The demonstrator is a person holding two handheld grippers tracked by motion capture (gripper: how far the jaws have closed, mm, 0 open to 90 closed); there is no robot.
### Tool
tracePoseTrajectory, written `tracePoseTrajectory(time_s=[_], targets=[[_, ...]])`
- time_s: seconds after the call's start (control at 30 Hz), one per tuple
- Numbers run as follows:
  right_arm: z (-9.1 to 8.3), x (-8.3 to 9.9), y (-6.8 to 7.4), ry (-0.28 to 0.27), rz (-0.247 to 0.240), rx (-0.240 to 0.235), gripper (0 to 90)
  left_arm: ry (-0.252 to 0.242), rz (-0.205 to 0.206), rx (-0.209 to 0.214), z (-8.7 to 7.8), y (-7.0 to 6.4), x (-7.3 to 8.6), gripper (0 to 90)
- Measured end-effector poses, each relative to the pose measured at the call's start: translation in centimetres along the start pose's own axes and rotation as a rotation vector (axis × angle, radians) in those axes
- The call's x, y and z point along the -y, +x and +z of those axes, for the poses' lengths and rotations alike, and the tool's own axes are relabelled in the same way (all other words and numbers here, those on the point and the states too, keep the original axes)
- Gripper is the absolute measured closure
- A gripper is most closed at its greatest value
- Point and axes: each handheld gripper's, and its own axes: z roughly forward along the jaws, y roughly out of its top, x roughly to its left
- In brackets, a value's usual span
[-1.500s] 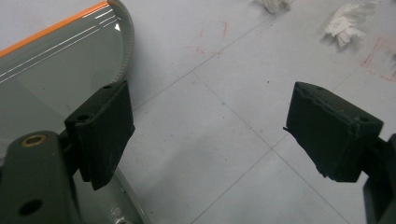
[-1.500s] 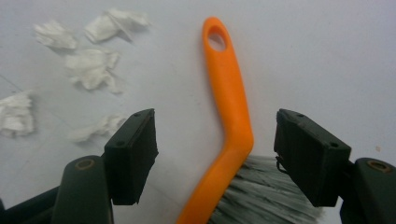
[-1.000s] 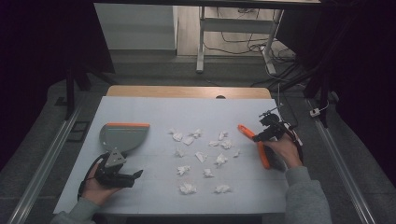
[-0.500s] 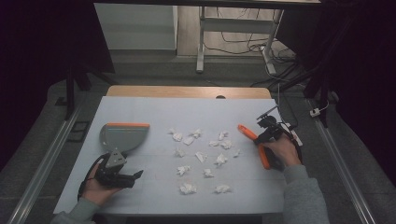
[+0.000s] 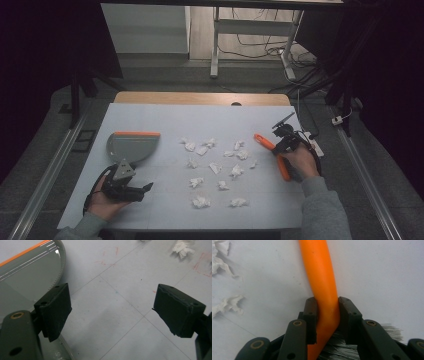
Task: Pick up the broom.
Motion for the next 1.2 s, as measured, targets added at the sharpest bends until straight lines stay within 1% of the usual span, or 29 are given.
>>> tracePoseTrajectory(time_s=[0.03,0.1,0.13,0.2,0.37,0.4,0.43,0.5,0.53,0.57,0.6,0.63,0.67,0.73,0.77,0.87,0.9,0.93,1.0,1.2], targets=[[-0.1,0.0,-0.1,-0.001,0.002,0.003,69.6,0.000,0.000,0.000,0.0,0.0,0.0,15.5],[-0.7,0.3,-0.2,-0.028,0.004,-0.006,69.8,-0.002,-0.003,-0.002,0.0,0.0,0.0,15.5],[-0.7,0.3,-0.2,-0.028,0.004,-0.006,69.8,-0.001,-0.004,-0.003,0.0,0.0,0.0,15.5],[-1.6,0.5,-0.3,-0.055,0.012,-0.018,69.9,-0.001,-0.004,-0.004,0.0,0.1,0.0,15.5],[-3.8,1.3,-0.3,-0.134,0.025,-0.043,70.1,-0.001,-0.005,-0.004,0.0,0.1,-0.1,15.5],[-4.5,1.4,-0.2,-0.164,0.031,-0.054,70.1,-0.003,-0.005,-0.006,0.0,0.1,-0.1,15.5],[-4.5,1.4,-0.2,-0.164,0.031,-0.054,70.1,-0.006,-0.007,-0.008,0.0,0.0,-0.1,15.5],[-5.3,1.5,0.0,-0.197,0.034,-0.083,70.1,-0.010,-0.009,-0.009,0.0,0.0,-0.1,15.5],[-5.7,1.5,0.1,-0.221,0.035,-0.089,70.1,-0.013,-0.013,-0.007,0.0,0.0,-0.2,15.5],[-6.6,1.4,0.4,-0.262,0.039,-0.112,70.2,-0.013,-0.012,-0.006,0.1,0.0,-0.2,15.6],[-7.0,1.3,0.6,-0.281,0.035,-0.118,70.2,-0.013,-0.010,-0.006,0.1,0.0,-0.2,15.6],[-7.0,1.3,0.6,-0.281,0.035,-0.118,70.2,-0.013,-0.008,-0.005,0.1,0.0,-0.3,15.6],[-7.8,1.1,1.3,-0.312,0.026,-0.118,70.2,-0.013,-0.007,-0.005,0.2,0.0,-0.3,15.7],[-8.5,0.8,2.0,-0.335,0.022,-0.116,70.1,-0.026,-0.009,-0.005,0.2,-0.2,-0.4,16.1],[-8.5,0.8,2.0,-0.335,0.022,-0.116,70.1,-0.036,-0.007,-0.010,0.1,-0.3,-0.5,16.1],[-9.3,0.6,2.9,-0.378,0.033,-0.132,70.1,-0.079,-0.009,-0.020,-0.3,-0.5,-0.8,17.7],[-9.8,0.5,3.5,-0.410,0.035,-0.157,70.1,-0.090,-0.012,-0.019,-0.5,-0.6,-0.9,19.6],[-9.8,0.5,3.5,-0.410,0.035,-0.157,70.1,-0.099,-0.015,-0.015,-0.5,-0.7,-1.1,19.6],[-10.1,0.4,4.2,-0.437,0.045,-0.176,70.0,-0.115,-0.014,-0.007,-0.5,-0.9,-1.6,20.2],[-10.5,0.1,6.2,-0.525,0.074,-0.236,70.1,-0.139,-0.007,0.028,0.0,-1.6,-2.8,21.5]])
